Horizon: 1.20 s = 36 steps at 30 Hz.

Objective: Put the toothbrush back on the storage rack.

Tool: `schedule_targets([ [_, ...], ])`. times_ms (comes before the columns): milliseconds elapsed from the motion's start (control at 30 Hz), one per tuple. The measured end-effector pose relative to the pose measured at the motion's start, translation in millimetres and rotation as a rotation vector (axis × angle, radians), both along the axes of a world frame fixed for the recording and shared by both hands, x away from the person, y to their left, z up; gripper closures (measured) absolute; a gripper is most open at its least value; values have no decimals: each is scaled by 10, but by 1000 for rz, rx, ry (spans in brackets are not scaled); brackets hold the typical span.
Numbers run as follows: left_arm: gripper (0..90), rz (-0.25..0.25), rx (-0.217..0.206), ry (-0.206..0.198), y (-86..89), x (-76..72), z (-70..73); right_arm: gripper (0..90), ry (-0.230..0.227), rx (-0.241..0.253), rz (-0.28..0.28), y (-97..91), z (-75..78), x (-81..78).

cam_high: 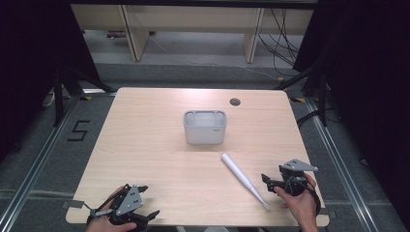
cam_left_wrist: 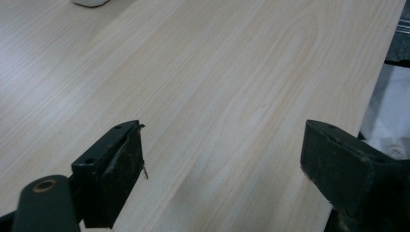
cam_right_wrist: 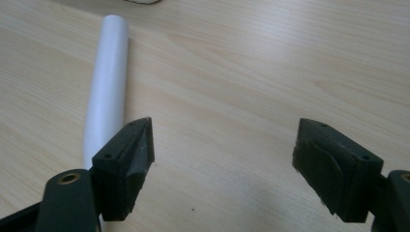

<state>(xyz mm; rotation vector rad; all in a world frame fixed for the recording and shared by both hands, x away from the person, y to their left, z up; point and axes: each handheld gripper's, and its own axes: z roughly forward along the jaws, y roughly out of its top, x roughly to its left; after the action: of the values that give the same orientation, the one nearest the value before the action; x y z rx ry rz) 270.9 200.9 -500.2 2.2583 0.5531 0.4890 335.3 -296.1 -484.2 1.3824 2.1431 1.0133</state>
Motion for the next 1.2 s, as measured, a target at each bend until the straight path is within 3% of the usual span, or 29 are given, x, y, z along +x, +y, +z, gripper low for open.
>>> schedule_targets([
  [33,148,4,-24,-5,-9,0,-18,237,-5,3,5,11,2,-1],
  [133,148,3,-19,11,-6,-2,-13,265,-8,-11,16,29,37,-6],
  [167,148,3,-25,-5,-9,-1,-19,287,1,1,12,46,47,-19],
  [200,148,2,-21,11,-6,-3,-14,315,-1,14,13,56,65,-30],
  [267,148,2,-11,9,-3,2,-9,360,-45,-15,50,42,82,-15],
  [400,148,5,-24,15,-7,-6,-16,467,-16,14,64,81,119,-45],
  [467,148,3,-12,10,-2,2,-9,510,-44,-10,70,96,144,-52],
  [600,148,3,-22,13,-4,-3,-16,602,-49,-12,103,145,167,-79],
  [633,148,4,-13,10,-1,1,-10,652,-13,21,106,203,189,-113],
  [667,148,4,-13,10,-1,1,-10,652,-13,21,106,203,189,-113],
  [700,148,8,-15,2,-3,0,-11,668,-42,-2,121,205,195,-107],
  [733,148,0,-18,8,-1,0,-9,691,-34,17,152,225,200,-103],
  [800,148,3,-14,10,0,-1,-10,727,-18,13,147,286,228,-156],
  [867,148,6,-13,11,0,2,-10,751,-17,1,170,327,232,-165],
  [900,148,4,-13,10,0,0,-9,762,-41,-25,197,337,232,-156],
  [933,148,3,-24,2,-5,-1,-18,773,0,-1,197,380,235,-185],
  [1100,148,4,-13,9,2,-1,-9,821,-15,-23,255,482,230,-199],
  [1133,148,3,-25,3,-1,-2,-17,833,3,-18,254,502,222,-213],
  [1200,148,5,-13,9,3,-2,-9,846,-23,-43,280,498,203,-192],
])
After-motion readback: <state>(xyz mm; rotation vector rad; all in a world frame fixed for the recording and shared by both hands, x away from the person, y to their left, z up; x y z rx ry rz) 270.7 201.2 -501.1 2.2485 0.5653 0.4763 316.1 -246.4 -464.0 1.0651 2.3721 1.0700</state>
